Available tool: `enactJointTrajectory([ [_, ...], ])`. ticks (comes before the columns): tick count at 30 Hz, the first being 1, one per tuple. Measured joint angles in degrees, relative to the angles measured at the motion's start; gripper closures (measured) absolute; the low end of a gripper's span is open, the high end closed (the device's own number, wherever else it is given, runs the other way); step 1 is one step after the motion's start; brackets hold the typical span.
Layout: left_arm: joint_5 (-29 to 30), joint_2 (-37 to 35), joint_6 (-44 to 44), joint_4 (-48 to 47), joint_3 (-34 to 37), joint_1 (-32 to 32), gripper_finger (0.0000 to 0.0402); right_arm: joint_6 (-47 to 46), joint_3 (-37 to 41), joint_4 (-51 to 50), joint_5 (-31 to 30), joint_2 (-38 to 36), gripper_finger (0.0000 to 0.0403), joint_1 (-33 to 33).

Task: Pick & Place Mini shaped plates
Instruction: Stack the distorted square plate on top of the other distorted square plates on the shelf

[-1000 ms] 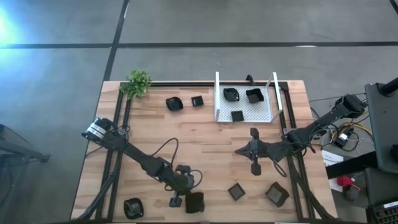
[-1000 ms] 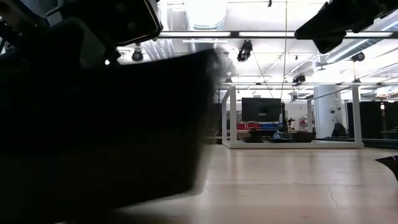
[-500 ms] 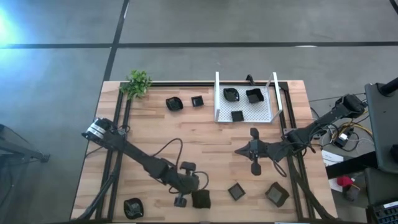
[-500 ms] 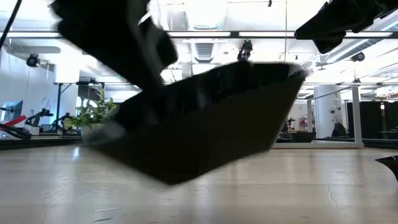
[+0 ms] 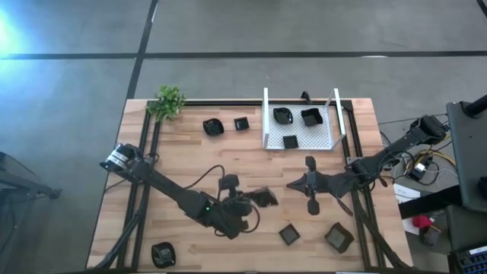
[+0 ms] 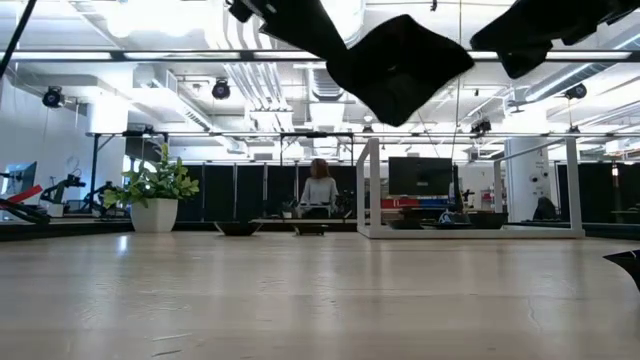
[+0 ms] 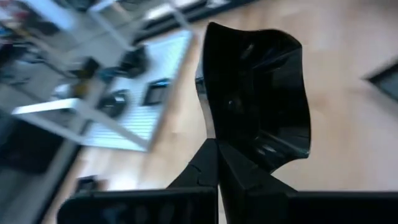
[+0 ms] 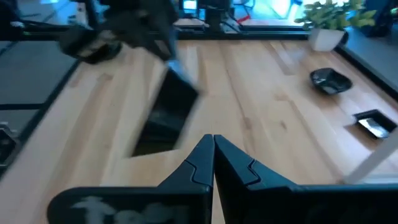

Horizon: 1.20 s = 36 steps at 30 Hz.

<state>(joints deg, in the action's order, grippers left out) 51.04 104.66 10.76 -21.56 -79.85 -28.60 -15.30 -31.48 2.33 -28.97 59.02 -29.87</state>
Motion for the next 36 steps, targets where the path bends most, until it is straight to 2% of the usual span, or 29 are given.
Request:
enactJointTrajectory([
  [2,2.9,0.0,-0.3,0.1,0.1,0.6,0.0401,-1.0,0.0,0.0,2.1,0.0,0.0394,0.0],
  [8,11.3,0.0,-0.4,0.6,0.2,2.2,0.0401,0.4,0.0,0.0,2.5,0.1,0.0394,0.0],
  [10,12.6,0.0,-0.6,0.6,0.2,2.6,0.0401,0.4,0.0,0.1,2.4,0.1,0.0391,0.0],
  [13,13.0,0.0,-0.7,1.1,0.3,3.1,0.0401,1.1,0.0,0.1,0.7,0.1,0.0377,0.0],
  [18,13.1,0.0,-0.7,1.9,0.3,3.6,0.0401,3.7,0.0,0.8,-5.6,0.1,0.034,0.1],
  [22,13.1,0.0,-0.8,3.4,0.4,4.0,0.0401,7.2,0.0,5.1,-8.7,0.8,0.0322,0.2],
  [27,13.2,0.0,-0.8,4.5,0.4,4.7,0.0401,13.5,0.0,13.0,-9.1,3.1,0.032,0.5],
  [36,13.2,0.2,-1.7,5.1,0.4,5.7,0.0401,17.5,0.0,16.9,-17.6,7.1,0.0328,0.8],
])
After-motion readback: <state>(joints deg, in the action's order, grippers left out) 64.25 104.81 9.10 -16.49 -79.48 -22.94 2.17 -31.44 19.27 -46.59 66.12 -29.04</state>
